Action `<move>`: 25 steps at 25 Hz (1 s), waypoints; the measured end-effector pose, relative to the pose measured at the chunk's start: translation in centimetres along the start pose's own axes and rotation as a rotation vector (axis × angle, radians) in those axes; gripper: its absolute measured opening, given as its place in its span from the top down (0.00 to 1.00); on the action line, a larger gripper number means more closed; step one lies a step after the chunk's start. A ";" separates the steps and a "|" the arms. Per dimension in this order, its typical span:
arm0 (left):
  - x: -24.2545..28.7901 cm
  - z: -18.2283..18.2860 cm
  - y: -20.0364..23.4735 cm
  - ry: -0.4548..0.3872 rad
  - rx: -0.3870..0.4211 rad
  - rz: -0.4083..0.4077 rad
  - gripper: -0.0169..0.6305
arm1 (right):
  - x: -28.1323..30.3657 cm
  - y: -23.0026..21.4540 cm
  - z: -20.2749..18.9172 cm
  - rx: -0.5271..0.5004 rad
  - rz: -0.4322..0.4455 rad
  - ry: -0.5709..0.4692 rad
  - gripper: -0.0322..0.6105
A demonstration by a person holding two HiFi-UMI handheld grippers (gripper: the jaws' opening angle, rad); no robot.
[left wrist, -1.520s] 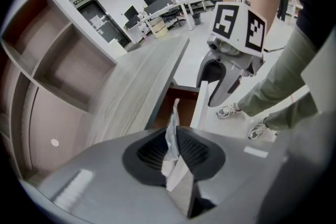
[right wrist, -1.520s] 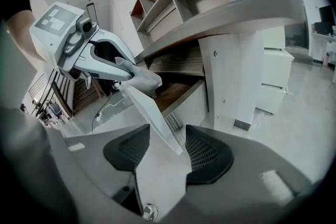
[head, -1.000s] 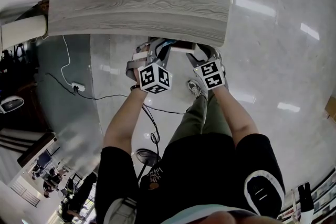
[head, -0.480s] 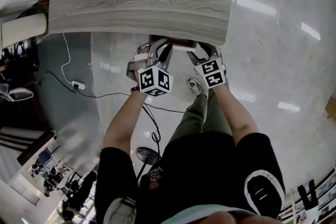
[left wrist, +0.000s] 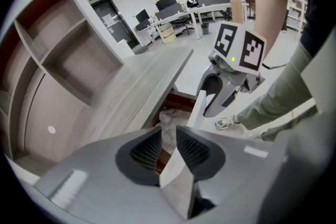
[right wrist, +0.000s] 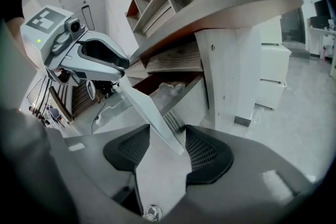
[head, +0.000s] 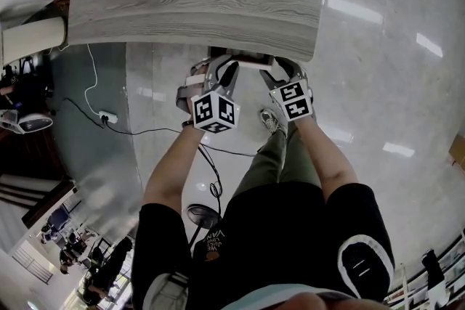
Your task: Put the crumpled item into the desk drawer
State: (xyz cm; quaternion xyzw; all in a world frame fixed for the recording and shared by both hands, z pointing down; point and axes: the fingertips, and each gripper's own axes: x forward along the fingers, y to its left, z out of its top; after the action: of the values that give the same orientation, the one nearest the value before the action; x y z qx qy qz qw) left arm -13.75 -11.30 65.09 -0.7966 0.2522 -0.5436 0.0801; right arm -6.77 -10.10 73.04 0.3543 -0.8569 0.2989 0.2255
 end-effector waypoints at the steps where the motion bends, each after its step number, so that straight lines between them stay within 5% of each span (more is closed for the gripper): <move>1: -0.1 -0.1 0.1 -0.001 -0.006 0.008 0.82 | -0.1 0.1 0.0 0.000 0.001 0.002 0.63; 10: -0.8 -0.3 2.0 -0.019 -0.060 0.086 0.82 | -1.1 0.2 0.3 -0.010 -0.010 0.005 0.63; 25: -3.3 0.3 4.2 -0.076 -0.285 0.166 0.89 | -4.6 0.5 2.4 -0.024 -0.031 -0.040 0.63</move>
State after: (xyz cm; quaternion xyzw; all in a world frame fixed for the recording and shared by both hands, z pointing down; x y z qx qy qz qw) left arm -15.72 -13.32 60.53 -0.7964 0.3883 -0.4632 0.0206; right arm -4.59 -9.20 68.36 0.3707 -0.8593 0.2776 0.2170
